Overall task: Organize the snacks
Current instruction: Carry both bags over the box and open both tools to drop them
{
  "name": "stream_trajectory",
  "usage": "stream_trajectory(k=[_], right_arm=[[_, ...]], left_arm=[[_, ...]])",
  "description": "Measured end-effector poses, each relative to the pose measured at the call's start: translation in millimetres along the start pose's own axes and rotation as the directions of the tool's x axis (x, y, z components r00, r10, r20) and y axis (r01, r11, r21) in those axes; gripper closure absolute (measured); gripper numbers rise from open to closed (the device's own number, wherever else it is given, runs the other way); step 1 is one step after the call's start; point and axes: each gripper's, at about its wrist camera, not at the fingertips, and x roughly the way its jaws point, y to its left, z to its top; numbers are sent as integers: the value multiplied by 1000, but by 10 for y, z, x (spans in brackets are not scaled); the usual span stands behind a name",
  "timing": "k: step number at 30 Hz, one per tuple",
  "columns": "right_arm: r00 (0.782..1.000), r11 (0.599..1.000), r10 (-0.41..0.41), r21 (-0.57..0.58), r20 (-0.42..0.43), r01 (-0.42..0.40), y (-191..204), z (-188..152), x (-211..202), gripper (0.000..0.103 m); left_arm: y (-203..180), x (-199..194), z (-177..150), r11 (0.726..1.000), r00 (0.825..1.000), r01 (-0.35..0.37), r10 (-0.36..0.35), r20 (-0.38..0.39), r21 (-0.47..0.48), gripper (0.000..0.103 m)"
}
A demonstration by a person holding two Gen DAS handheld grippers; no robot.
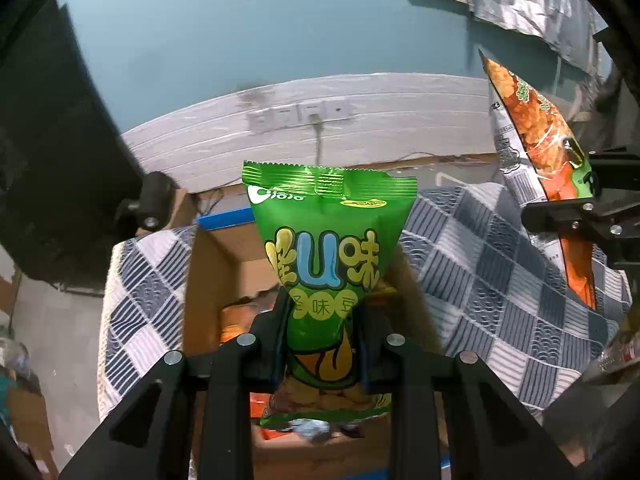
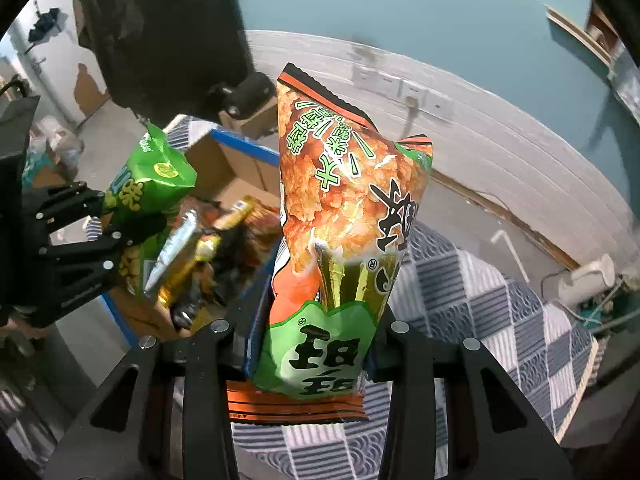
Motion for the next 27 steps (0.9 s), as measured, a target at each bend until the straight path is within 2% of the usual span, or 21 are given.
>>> stream_trajectory(k=[6, 12, 22, 25, 27], right_arm=[[999, 999, 43, -20, -24, -43, 255, 193, 232, 66], [993, 995, 97, -2, -74, -98, 444, 360, 531, 66], [985, 993, 117, -14, -127, -120, 706, 479, 879, 65], [982, 991, 132, -11, -138, -135, 726, 492, 930, 64], [980, 990, 140, -9, -140, -143, 742, 486, 935, 57]], left_arm=[[306, 89, -147, 997, 998, -66, 65, -17, -30, 76], [601, 224, -262, 993, 997, -43, 36, -63, -110, 76], [741, 374, -318, 989, 994, -47, 33, -104, -138, 75], [774, 391, -313, 985, 993, -44, 25, -119, -166, 73], [778, 373, -308, 984, 993, -53, 33, -118, -173, 68]])
